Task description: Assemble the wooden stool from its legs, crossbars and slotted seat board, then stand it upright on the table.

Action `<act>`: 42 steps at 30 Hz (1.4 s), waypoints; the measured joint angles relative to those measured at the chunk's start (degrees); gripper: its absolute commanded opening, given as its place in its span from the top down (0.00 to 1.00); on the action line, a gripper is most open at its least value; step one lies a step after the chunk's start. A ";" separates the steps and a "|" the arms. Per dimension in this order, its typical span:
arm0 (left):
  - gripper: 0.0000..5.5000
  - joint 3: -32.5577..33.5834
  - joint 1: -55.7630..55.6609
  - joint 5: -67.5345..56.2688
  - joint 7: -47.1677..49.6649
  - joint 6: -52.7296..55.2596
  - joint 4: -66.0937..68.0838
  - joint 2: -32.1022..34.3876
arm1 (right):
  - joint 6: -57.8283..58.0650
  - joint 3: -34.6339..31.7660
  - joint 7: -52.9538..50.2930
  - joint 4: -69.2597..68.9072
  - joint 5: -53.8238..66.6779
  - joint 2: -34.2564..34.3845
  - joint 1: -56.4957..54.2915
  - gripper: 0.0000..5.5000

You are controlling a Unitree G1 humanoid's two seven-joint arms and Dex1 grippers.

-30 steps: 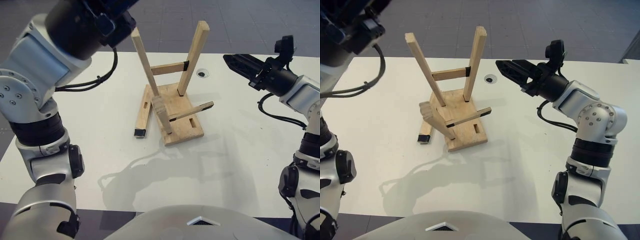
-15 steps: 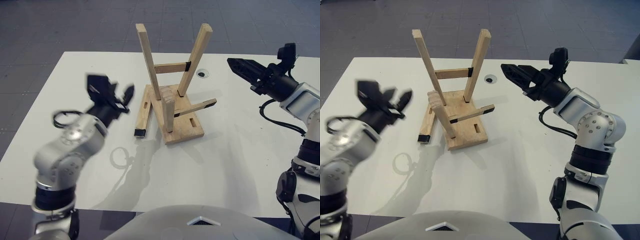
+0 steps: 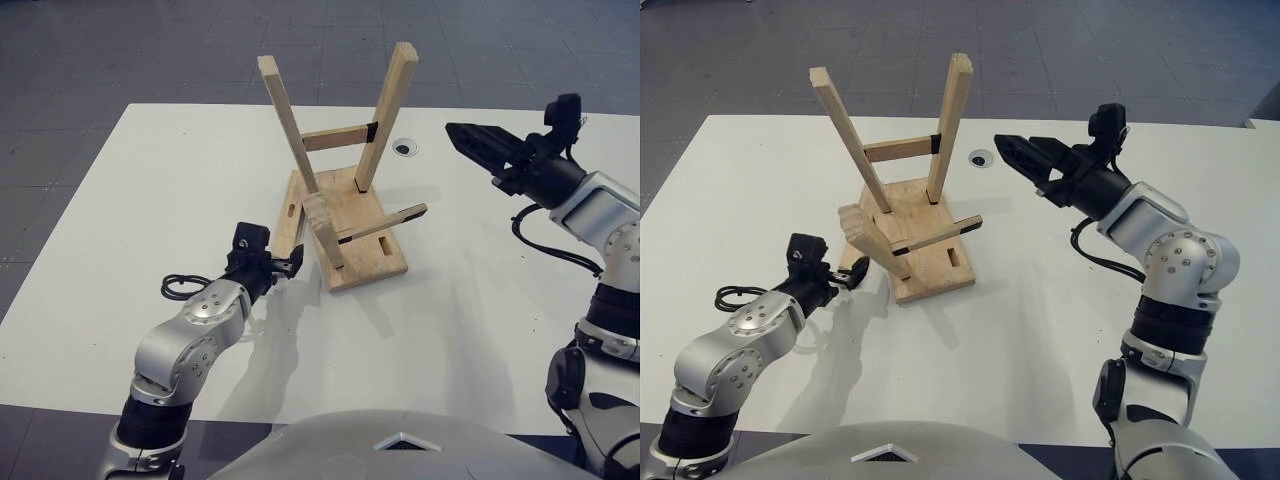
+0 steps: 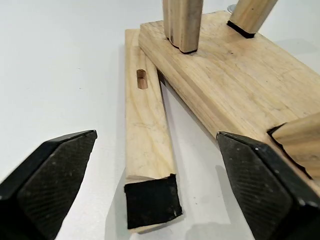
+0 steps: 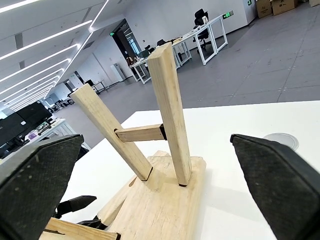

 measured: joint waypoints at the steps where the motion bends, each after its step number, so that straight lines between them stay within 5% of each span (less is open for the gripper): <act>1: 0.19 -0.17 0.37 1.11 -0.98 -0.30 1.00 -0.15 | 0.00 0.00 -0.09 -0.08 -0.13 0.01 0.00 0.00; 16: 0.19 1.89 0.27 11.72 -11.44 -12.95 19.29 -6.25 | 0.00 -0.12 -2.16 -1.88 -0.09 2.24 0.51 0.00; 31: 0.60 2.71 0.12 17.43 -14.27 -13.95 20.61 -7.24 | -0.17 -0.26 -2.62 -1.74 -0.12 2.55 -0.13 0.00; 42: 0.62 11.59 0.05 21.79 -1.44 -14.46 22.30 -16.96 | -0.33 -0.56 -3.53 -1.84 -0.08 3.07 -0.12 0.00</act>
